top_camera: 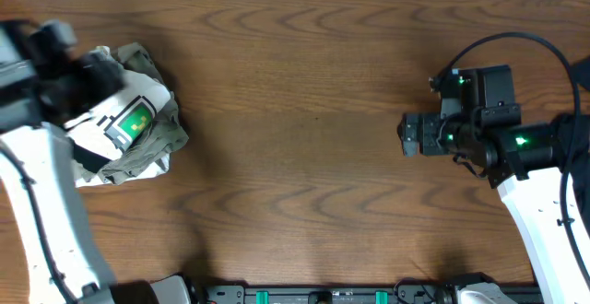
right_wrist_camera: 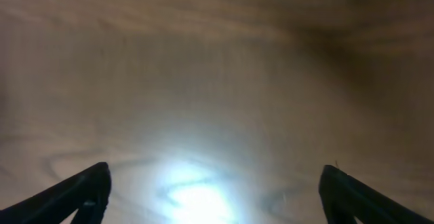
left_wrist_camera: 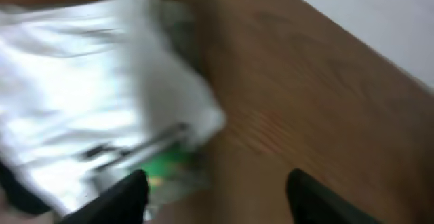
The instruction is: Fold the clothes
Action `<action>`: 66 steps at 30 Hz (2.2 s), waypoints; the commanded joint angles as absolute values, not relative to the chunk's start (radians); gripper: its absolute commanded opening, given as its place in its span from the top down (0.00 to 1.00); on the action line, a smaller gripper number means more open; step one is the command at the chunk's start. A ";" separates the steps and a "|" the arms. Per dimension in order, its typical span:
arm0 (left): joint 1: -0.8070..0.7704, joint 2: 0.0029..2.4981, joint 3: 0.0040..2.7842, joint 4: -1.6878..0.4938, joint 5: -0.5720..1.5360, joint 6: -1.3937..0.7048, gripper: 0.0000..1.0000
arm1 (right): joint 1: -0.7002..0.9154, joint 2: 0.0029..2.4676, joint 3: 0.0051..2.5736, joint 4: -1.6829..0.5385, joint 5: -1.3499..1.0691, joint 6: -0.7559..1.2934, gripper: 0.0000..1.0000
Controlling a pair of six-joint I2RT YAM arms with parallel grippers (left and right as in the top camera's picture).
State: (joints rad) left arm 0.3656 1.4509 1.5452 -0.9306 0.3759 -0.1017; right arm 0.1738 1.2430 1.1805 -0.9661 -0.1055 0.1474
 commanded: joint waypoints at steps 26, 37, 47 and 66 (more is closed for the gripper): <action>-0.065 1.145 1.400 -0.947 0.242 0.011 0.02 | 0.253 0.896 1.059 -0.923 0.130 0.236 0.03; -0.065 0.675 0.934 -0.685 0.242 0.007 0.02 | 0.322 0.400 0.734 -0.888 0.176 0.276 0.01; -0.065 0.657 0.922 -0.964 0.242 0.007 0.02 | 0.322 0.379 0.722 -1.144 0.176 0.276 0.01; -0.065 0.658 0.922 -0.994 0.242 0.007 0.02 | 0.302 0.305 0.720 -1.148 0.176 0.276 0.01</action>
